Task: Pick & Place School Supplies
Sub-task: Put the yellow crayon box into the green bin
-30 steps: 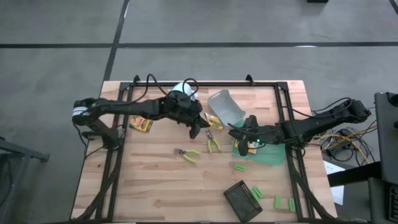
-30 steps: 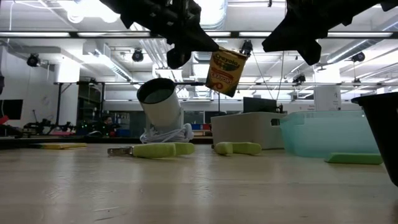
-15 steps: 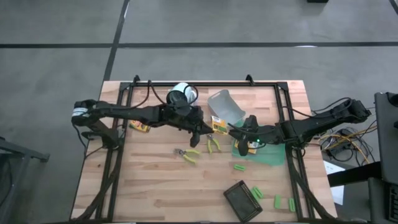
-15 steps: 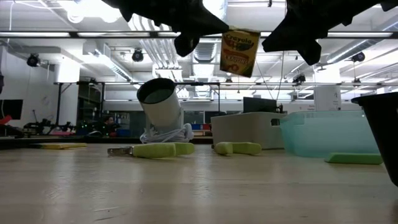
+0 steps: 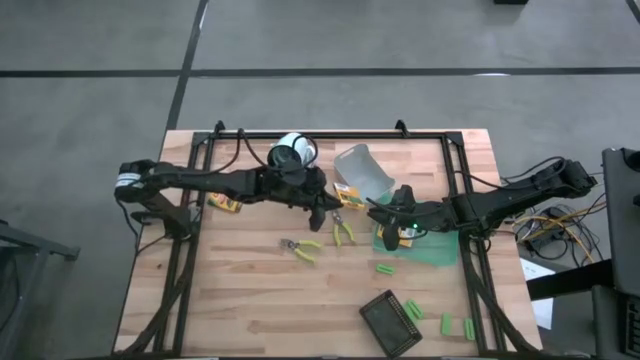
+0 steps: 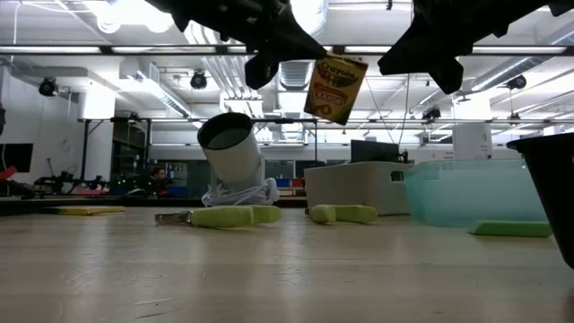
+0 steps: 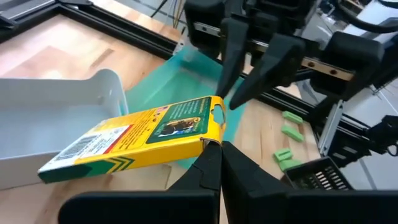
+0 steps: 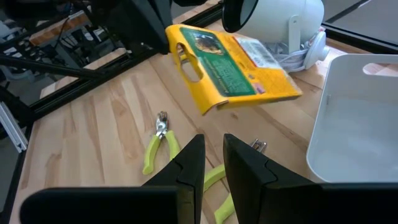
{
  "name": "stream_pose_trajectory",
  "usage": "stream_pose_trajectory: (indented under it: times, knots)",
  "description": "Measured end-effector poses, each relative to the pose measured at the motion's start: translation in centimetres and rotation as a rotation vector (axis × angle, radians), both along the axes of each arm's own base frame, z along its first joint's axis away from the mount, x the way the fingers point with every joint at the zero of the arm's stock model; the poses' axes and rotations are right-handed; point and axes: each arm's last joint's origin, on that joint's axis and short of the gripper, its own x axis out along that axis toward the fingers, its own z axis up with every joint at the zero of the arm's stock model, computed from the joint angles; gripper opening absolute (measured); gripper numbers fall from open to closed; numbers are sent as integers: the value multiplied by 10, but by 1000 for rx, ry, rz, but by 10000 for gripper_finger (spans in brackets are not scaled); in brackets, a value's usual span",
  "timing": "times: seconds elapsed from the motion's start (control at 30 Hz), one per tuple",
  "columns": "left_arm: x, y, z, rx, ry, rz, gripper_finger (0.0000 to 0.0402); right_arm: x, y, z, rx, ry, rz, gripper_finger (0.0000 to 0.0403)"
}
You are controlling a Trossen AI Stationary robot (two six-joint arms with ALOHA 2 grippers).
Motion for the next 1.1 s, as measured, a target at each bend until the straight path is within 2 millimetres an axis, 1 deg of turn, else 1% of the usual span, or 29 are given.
stream_pose_trajectory:
  times: [0.23,0.5,0.87,1.0,1.1]
  knots:
    - [-11,-1,17,-4,-40,-2,0,0,0,0,0,0,0,57]
    - [-17,-1,28,-18,-85,-5,0,0,0,0,0,0,0,57]
    - [-17,0,30,-434,-86,141,0,0,0,0,0,0,0,57]
    - [-17,-1,33,-553,-100,126,0,0,0,0,0,0,0,57]
    - [-17,-2,34,-609,-92,115,0,0,0,0,0,0,0,57]
